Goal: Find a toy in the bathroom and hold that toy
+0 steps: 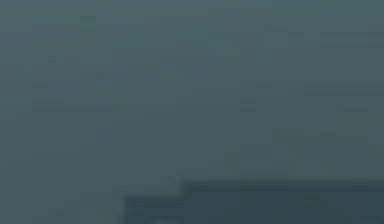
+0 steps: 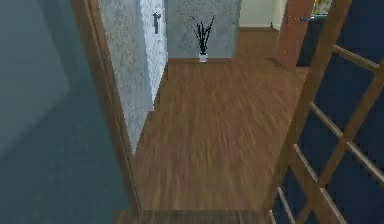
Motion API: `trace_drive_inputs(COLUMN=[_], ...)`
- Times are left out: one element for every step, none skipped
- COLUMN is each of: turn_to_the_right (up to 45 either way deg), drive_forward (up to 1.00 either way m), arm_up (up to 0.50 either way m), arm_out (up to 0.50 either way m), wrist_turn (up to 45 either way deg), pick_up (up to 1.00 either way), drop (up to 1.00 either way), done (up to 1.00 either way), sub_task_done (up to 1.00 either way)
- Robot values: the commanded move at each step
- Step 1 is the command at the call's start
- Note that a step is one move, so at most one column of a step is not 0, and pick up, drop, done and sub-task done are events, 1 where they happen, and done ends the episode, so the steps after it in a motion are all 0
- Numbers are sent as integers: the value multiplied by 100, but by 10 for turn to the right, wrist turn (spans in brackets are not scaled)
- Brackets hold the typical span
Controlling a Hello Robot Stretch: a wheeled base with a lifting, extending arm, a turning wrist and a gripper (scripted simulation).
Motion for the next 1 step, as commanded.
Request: trace_drive_inputs(turn_to_the_right=[-450], drive_forward=[0], arm_up=[0], arm_out=[0], wrist_turn=[0], pick_up=[0], drop=[0], done=[0], sub_task_done=[0])
